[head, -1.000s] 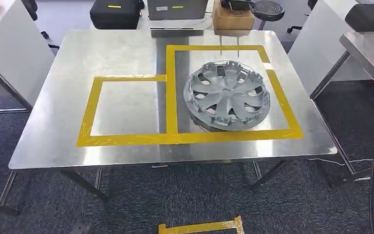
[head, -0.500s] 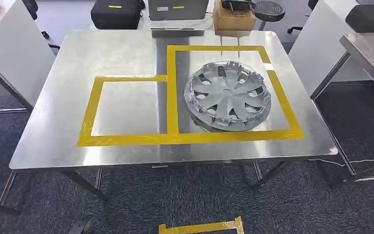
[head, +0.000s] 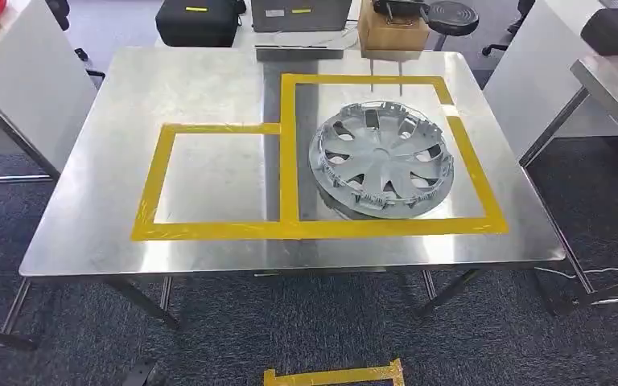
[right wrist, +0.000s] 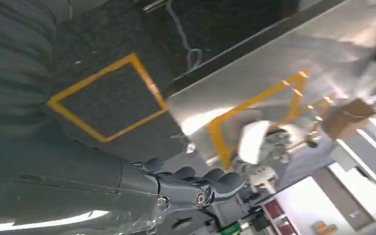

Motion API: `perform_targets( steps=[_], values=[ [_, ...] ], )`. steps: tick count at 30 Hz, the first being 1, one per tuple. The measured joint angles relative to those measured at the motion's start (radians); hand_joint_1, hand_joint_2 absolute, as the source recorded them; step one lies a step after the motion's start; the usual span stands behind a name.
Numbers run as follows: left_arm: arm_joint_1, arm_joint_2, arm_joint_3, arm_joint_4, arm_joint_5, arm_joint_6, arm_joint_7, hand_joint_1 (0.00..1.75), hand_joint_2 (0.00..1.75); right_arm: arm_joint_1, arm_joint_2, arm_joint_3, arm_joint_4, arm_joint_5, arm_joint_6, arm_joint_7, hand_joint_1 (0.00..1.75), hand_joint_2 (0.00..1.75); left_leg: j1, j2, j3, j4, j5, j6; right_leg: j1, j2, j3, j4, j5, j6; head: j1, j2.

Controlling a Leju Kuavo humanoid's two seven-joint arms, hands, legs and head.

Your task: Take the parts from the cabinet and place them on the table.

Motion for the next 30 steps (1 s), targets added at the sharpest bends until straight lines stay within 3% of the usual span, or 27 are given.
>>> perform_targets(
  steps=[5, 8, 13, 20, 30],
  values=[
    [-0.002, -0.014, 0.005, 0.008, -0.005, 0.002, 0.016, 0.00, 0.00, 0.121, -0.007, -0.126, -0.025, 0.014, 0.013, 0.004, 0.00, 1.75, 0.000, 0.014, 0.002, -0.001, -0.002, 0.001, 0.000, 0.006, -0.001, 0.000, 0.000, 0.000, 0.000, 0.000],
    [-0.003, -0.020, 0.010, 0.012, -0.007, 0.016, 0.055, 0.00, 0.00, 0.224, -0.005, -0.222, -0.050, 0.021, 0.037, 0.005, 0.00, 1.75, 0.000, 0.016, 0.002, -0.002, -0.002, 0.001, 0.000, 0.006, 0.000, 0.000, -0.001, 0.000, 0.000, 0.000],
    [0.006, -0.021, 0.016, 0.000, -0.007, 0.042, 0.098, 0.00, 0.00, 0.365, 0.042, -0.380, -0.098, 0.057, 0.079, -0.002, 0.00, 1.75, 0.000, 0.027, 0.003, -0.003, -0.004, 0.003, 0.000, 0.008, 0.000, 0.000, -0.001, 0.000, 0.000, 0.000],
    [0.007, -0.022, 0.025, -0.017, -0.005, 0.048, 0.104, 0.00, 0.00, 0.419, 0.085, -0.537, -0.140, 0.094, 0.101, 0.011, 0.00, 1.75, -0.001, 0.043, 0.007, -0.005, -0.007, 0.003, -0.001, 0.023, 0.000, 0.001, -0.001, 0.000, 0.000, 0.000],
    [0.014, -0.008, 0.025, -0.042, 0.005, 0.056, 0.102, 0.00, 0.00, 0.492, 0.170, -0.687, -0.163, 0.115, 0.143, 0.002, 0.00, 1.75, 0.001, 0.044, 0.010, -0.006, -0.008, 0.001, 0.000, 0.026, 0.000, 0.001, -0.001, 0.000, 0.000, 0.000]
  ],
)
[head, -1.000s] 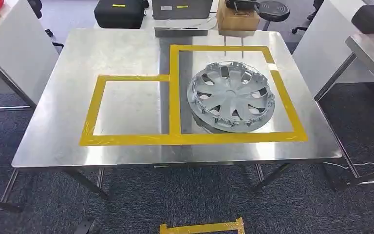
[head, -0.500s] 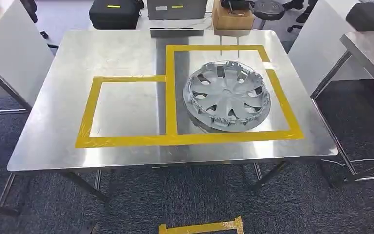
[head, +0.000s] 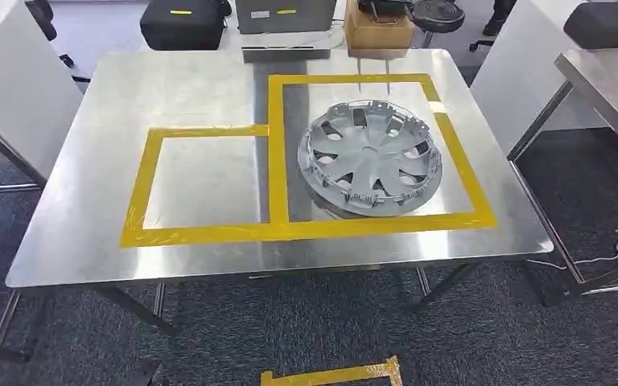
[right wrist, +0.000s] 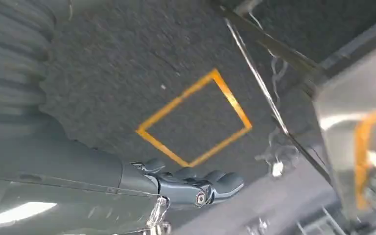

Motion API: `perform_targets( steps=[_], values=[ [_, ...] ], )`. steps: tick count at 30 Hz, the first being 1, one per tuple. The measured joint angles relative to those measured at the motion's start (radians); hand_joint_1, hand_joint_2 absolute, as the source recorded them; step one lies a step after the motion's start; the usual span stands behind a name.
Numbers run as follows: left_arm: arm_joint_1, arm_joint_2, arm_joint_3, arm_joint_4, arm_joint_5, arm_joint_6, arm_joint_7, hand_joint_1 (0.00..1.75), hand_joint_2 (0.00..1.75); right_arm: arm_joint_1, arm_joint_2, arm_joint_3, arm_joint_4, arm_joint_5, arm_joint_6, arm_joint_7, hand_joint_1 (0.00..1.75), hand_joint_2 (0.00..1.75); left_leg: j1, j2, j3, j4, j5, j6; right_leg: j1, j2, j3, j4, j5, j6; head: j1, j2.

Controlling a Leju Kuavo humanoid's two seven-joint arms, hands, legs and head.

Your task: Take the parts from the cabinet and place them on the table.

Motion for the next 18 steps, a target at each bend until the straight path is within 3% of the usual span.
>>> perform_targets(
  steps=[5, 8, 13, 18],
  values=[
    [0.021, 0.035, 0.000, -0.058, 0.014, 0.046, 0.039, 0.00, 0.00, 0.060, 0.131, -0.048, 0.004, 0.054, 0.006, -0.023, 0.00, 1.75, 0.000, 0.001, 0.002, -0.003, -0.001, -0.001, 0.000, 0.001, 0.000, 0.000, -0.001, -0.001, -0.001, 0.000],
    [0.040, 0.062, 0.000, -0.115, 0.026, 0.081, 0.057, 0.00, 0.00, 0.085, 0.236, -0.062, 0.018, 0.087, 0.012, -0.027, 0.00, 1.75, 0.000, 0.004, 0.002, -0.004, -0.001, -0.002, 0.000, 0.003, 0.000, 0.000, -0.001, -0.002, 0.000, 0.000],
    [0.053, 0.097, -0.002, -0.179, 0.058, 0.148, 0.042, 0.00, 0.00, 0.094, 0.382, -0.055, 0.089, 0.195, 0.058, -0.008, 0.00, 1.75, 0.001, 0.007, 0.003, -0.005, -0.001, -0.002, 0.000, 0.005, 0.000, 0.001, -0.002, -0.004, -0.002, 0.000],
    [0.055, 0.132, -0.008, -0.218, 0.072, 0.130, 0.042, 0.00, 0.00, 0.068, 0.468, -0.019, 0.177, 0.247, 0.129, 0.035, 0.00, 1.75, 0.000, 0.012, 0.005, -0.006, -0.001, -0.003, 0.000, 0.009, 0.000, 0.002, -0.002, -0.005, -0.003, 0.000]
  ],
)
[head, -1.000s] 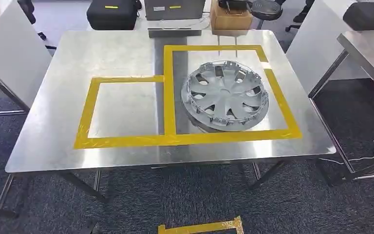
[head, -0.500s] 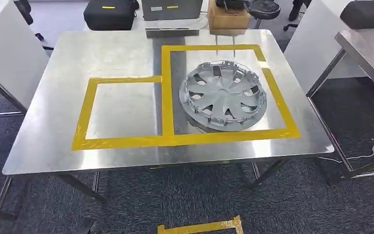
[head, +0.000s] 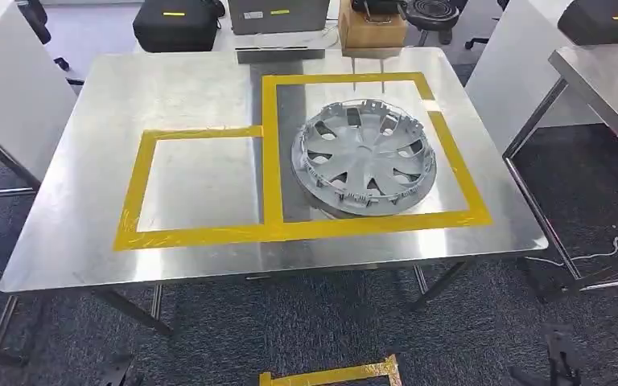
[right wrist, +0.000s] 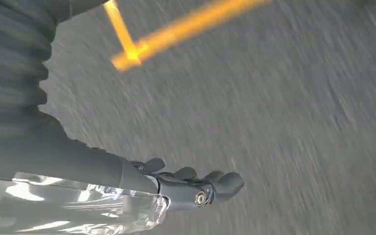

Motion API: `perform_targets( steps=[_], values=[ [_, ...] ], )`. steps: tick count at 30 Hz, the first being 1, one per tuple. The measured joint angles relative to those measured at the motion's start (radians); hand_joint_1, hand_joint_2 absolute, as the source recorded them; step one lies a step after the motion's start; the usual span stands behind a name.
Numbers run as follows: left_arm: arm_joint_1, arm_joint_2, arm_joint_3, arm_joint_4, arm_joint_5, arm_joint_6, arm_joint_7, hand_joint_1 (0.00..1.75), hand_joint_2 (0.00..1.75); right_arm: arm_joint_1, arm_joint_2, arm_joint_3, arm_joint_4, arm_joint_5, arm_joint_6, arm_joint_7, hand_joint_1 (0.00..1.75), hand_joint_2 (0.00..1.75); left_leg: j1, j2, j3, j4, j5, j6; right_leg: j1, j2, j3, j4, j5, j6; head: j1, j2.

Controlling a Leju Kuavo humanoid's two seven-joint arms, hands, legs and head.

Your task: Take the parts from the cabinet and place them on the table.

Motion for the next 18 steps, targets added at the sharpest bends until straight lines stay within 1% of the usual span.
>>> perform_targets(
  steps=[2, 4, 7, 9, 14, 15, 16, 17, 18],
  values=[
    [-0.002, 0.010, -0.006, 0.000, 0.010, -0.025, -0.037, 0.00, 0.00, -0.008, 0.025, 0.013, 0.024, -0.002, 0.025, 0.007, 0.00, 1.75, 0.000, 0.000, 0.000, 0.000, 0.000, 0.000, 0.000, 0.000, 0.000, 0.000, 0.000, 0.000, 0.000, 0.000],
    [-0.005, 0.019, -0.018, -0.001, 0.018, -0.025, -0.080, 0.00, 0.00, -0.020, 0.044, 0.031, 0.054, -0.010, 0.048, 0.007, 0.00, 1.75, -0.001, 0.000, 0.001, 0.000, 0.000, 0.000, -0.001, 0.001, 0.000, 0.000, 0.001, 0.000, 0.000, 0.000],
    [-0.005, 0.025, -0.024, -0.025, 0.021, 0.021, -0.070, 0.00, 0.00, -0.026, 0.067, 0.048, 0.076, -0.021, 0.057, 0.012, 0.00, 1.75, -0.003, -0.003, 0.002, 0.001, 0.000, 0.000, -0.003, 0.001, 0.000, 0.000, 0.001, 0.000, -0.001, 0.000],
    [-0.005, 0.031, -0.031, -0.042, 0.022, 0.032, -0.063, 0.00, 0.00, -0.032, 0.077, 0.057, 0.089, -0.026, 0.059, 0.015, 0.00, 1.75, -0.005, -0.004, 0.002, 0.001, 0.000, 0.000, -0.005, 0.000, 0.000, 0.000, 0.001, 0.001, -0.001, 0.000],
    [-0.005, 0.048, -0.050, -0.064, 0.023, 0.024, -0.063, 0.00, 0.00, -0.033, 0.092, 0.076, 0.108, -0.032, 0.060, 0.025, 0.00, 1.75, -0.012, -0.010, 0.002, 0.001, 0.001, 0.003, -0.011, -0.001, 0.000, 0.000, 0.003, 0.007, -0.001, 0.000],
    [-0.006, 0.054, -0.053, -0.064, 0.026, 0.018, -0.067, 0.00, 0.00, -0.034, 0.095, 0.081, 0.111, -0.042, 0.064, 0.025, 0.00, 1.75, -0.013, -0.010, 0.002, 0.003, 0.006, 0.007, -0.013, 0.000, 0.001, 0.000, 0.009, 0.010, -0.001, 0.000],
    [-0.007, 0.056, -0.055, -0.064, 0.029, 0.011, -0.069, 0.00, 0.00, -0.035, 0.096, 0.084, 0.113, -0.052, 0.065, 0.026, 0.00, 1.75, -0.011, -0.010, 0.002, -0.001, 0.009, 0.010, -0.012, 0.000, 0.001, 0.000, 0.009, 0.012, -0.003, 0.000],
    [-0.012, 0.057, -0.061, -0.064, 0.032, 0.008, -0.069, 0.00, 0.00, -0.037, 0.097, 0.091, 0.115, -0.062, 0.066, 0.029, 0.00, 1.75, -0.004, -0.008, 0.004, -0.007, 0.017, 0.016, -0.013, 0.000, -0.005, 0.009, -0.006, 0.015, -0.005, 0.000],
    [-0.016, 0.061, -0.066, -0.064, 0.034, 0.007, -0.069, 0.00, 0.00, -0.039, 0.100, 0.096, 0.117, -0.071, 0.068, 0.030, 0.00, 1.75, -0.004, -0.008, 0.003, -0.007, 0.019, 0.018, -0.011, -0.004, -0.013, 0.039, -0.037, 0.020, 0.000, 0.000]
  ],
)
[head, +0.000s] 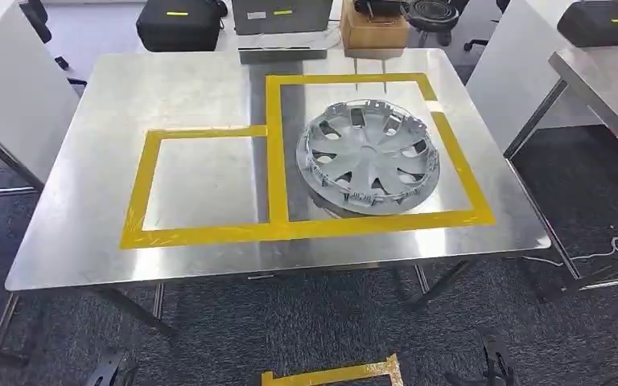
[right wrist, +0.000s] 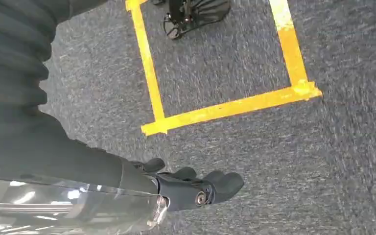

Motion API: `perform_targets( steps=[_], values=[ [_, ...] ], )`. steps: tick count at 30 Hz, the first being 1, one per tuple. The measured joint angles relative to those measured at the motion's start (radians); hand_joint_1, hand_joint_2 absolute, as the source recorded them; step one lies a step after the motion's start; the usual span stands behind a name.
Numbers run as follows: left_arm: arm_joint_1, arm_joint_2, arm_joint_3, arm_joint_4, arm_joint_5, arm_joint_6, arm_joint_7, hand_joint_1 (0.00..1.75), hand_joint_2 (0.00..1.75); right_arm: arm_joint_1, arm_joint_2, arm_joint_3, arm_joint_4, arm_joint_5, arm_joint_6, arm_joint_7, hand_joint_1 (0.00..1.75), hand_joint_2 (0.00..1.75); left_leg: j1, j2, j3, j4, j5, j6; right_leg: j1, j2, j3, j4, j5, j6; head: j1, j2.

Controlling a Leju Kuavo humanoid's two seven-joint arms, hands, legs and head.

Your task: Take the parts from the cabinet and place them on the table.

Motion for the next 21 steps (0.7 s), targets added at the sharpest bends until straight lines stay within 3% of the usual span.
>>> perform_targets(
  steps=[2, 3, 4, 5, 6, 8, 9, 10, 13, 14, 15, 16, 18, 19, 20, 21],
  values=[
    [0.001, 0.000, -0.010, 0.001, 0.009, 0.000, 0.000, 0.00, 0.00, -0.012, 0.002, 0.004, 0.004, -0.011, 0.003, 0.003, 0.00, 1.75, 0.000, 0.003, -0.004, 0.000, 0.002, 0.003, -0.004, -0.006, -0.053, 0.148, -0.090, 0.006, 0.012, 0.000],
    [0.001, 0.000, -0.015, 0.002, 0.012, 0.001, 0.000, 0.00, 0.00, -0.014, 0.005, 0.009, 0.005, -0.015, 0.005, 0.004, 0.00, 1.75, -0.002, 0.004, -0.007, 0.000, 0.004, 0.005, -0.004, -0.009, -0.085, 0.231, -0.126, 0.006, 0.011, 0.000],
    [0.001, 0.000, -0.021, 0.003, 0.014, 0.002, 0.000, 0.00, 0.00, -0.014, 0.008, 0.015, 0.008, -0.018, 0.006, 0.008, 0.00, 1.75, -0.003, 0.004, -0.009, 0.000, 0.006, 0.005, -0.005, -0.010, -0.100, 0.281, -0.138, 0.005, 0.013, 0.000],
    [0.002, 0.000, -0.026, 0.003, 0.015, 0.003, 0.000, 0.00, 0.00, -0.014, 0.010, 0.018, 0.010, -0.018, 0.006, 0.009, 0.00, 1.75, -0.004, 0.004, -0.009, 0.000, 0.007, 0.004, -0.006, -0.010, -0.091, 0.279, -0.123, 0.001, 0.013, 0.000],
    [0.002, 0.000, -0.029, 0.003, 0.016, 0.006, 0.000, 0.00, 0.00, -0.015, 0.013, 0.021, 0.012, -0.019, 0.006, 0.009, 0.00, 1.75, -0.007, 0.004, -0.009, 0.000, 0.008, 0.003, -0.006, -0.010, -0.064, 0.235, -0.090, -0.005, 0.015, 0.000],
    [0.001, 0.000, -0.032, 0.002, 0.016, 0.008, 0.001, 0.00, 0.00, -0.023, 0.014, 0.026, 0.014, -0.021, 0.007, 0.009, 0.00, 1.75, -0.014, 0.004, -0.006, 0.000, 0.009, 0.001, 0.001, -0.009, 0.033, 0.054, -0.002, -0.028, 0.015, 0.000],
    [0.001, 0.000, -0.036, 0.002, 0.016, 0.008, 0.001, 0.00, 0.00, -0.027, 0.012, 0.026, 0.014, -0.021, 0.007, 0.009, 0.00, 1.75, -0.012, 0.006, -0.007, 0.000, 0.010, 0.000, 0.006, -0.008, 0.065, -0.013, -0.004, -0.046, 0.014, 0.000],
    [-0.002, 0.000, -0.039, 0.001, 0.017, 0.008, 0.001, 0.00, 0.00, -0.030, 0.011, 0.027, 0.015, -0.021, 0.008, 0.009, 0.00, 1.75, -0.015, 0.007, -0.013, 0.001, 0.015, -0.008, 0.007, -0.016, 0.077, -0.032, -0.004, -0.047, 0.005, 0.000],
    [-0.001, 0.000, -0.047, 0.002, 0.024, 0.009, 0.001, 0.00, 0.00, -0.030, 0.005, 0.033, 0.017, -0.024, 0.006, 0.010, 0.00, 1.75, -0.008, 0.010, -0.017, 0.000, 0.025, -0.024, 0.014, -0.017, 0.077, -0.044, 0.004, -0.052, 0.008, 0.000],
    [-0.001, 0.004, -0.050, 0.002, 0.029, 0.008, -0.004, 0.00, 0.00, -0.031, 0.006, 0.039, 0.018, -0.030, 0.007, 0.010, 0.00, 1.75, -0.013, 0.008, -0.023, 0.004, 0.017, -0.031, 0.005, -0.021, 0.079, -0.067, 0.016, -0.052, 0.012, 0.000],
    [-0.001, 0.003, -0.055, 0.003, 0.036, 0.002, -0.013, 0.00, 0.00, -0.032, 0.006, 0.047, 0.018, -0.036, 0.008, 0.010, 0.00, 1.75, -0.009, -0.001, -0.030, 0.018, -0.008, -0.041, 0.001, -0.022, 0.076, -0.075, 0.026, -0.049, 0.006, 0.000],
    [-0.004, 0.007, -0.056, 0.004, 0.040, -0.004, -0.020, 0.00, 0.00, -0.032, 0.007, 0.051, 0.019, -0.044, 0.010, 0.010, 0.00, 1.75, -0.005, -0.007, -0.048, 0.062, -0.054, -0.048, 0.000, -0.022, 0.069, -0.076, 0.032, -0.054, -0.001, 0.000],
    [-0.008, 0.007, -0.062, 0.008, 0.048, -0.011, -0.031, 0.00, 0.00, -0.028, 0.009, 0.058, 0.022, -0.058, 0.011, 0.011, 0.00, 1.75, 0.009, -0.008, -0.106, 0.217, -0.145, -0.065, -0.005, -0.024, 0.048, -0.075, 0.044, -0.049, -0.014, 0.000],
    [-0.008, 0.007, -0.066, 0.009, 0.052, -0.011, -0.034, 0.00, 0.00, -0.027, 0.009, 0.064, 0.023, -0.065, 0.010, 0.014, 0.00, 1.75, 0.016, -0.007, -0.124, 0.270, -0.165, -0.073, -0.007, -0.025, 0.039, -0.074, 0.051, -0.045, -0.019, 0.000],
    [-0.008, 0.007, -0.073, 0.012, 0.055, -0.011, -0.036, 0.00, 0.00, -0.027, 0.009, 0.072, 0.023, -0.071, 0.010, 0.017, 0.00, 1.75, 0.024, -0.007, -0.123, 0.282, -0.158, -0.081, -0.011, -0.025, 0.028, -0.071, 0.057, -0.041, -0.024, 0.000],
    [-0.008, 0.007, -0.077, 0.013, 0.058, -0.011, -0.037, 0.00, 0.00, -0.027, 0.009, 0.076, 0.024, -0.076, 0.010, 0.018, 0.00, 1.75, 0.032, -0.005, -0.100, 0.252, -0.128, -0.090, -0.016, -0.025, 0.016, -0.066, 0.062, -0.035, -0.030, 0.000]
  ],
)
